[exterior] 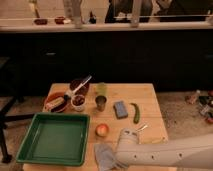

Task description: Wipe tray with towel

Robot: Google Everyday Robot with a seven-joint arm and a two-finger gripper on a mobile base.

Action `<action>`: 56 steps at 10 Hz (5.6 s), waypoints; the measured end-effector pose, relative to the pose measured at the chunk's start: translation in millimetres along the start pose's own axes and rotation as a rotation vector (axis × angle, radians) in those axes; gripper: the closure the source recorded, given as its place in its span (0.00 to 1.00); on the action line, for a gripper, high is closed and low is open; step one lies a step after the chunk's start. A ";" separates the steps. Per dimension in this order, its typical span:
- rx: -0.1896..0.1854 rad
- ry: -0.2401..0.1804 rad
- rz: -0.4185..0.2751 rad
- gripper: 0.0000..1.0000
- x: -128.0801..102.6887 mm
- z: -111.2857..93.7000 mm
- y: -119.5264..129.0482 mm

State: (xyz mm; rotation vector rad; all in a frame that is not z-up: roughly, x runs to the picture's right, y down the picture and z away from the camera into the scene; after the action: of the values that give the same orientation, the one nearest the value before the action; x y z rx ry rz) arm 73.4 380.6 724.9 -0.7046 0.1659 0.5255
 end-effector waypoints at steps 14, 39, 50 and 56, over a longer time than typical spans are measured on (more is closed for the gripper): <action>0.119 -0.229 -0.030 1.00 7.9 -126.9 -11.8; 0.047 -0.290 -0.556 1.00 -215.5 -151.3 77.8; -0.027 -0.234 -0.641 1.00 -301.5 -89.4 101.2; -0.054 -0.226 -0.541 1.00 -298.0 -40.1 49.7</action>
State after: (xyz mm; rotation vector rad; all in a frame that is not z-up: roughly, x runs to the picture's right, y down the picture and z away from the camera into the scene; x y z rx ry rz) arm -206.6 265.9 760.8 -0.7024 -0.2484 0.0873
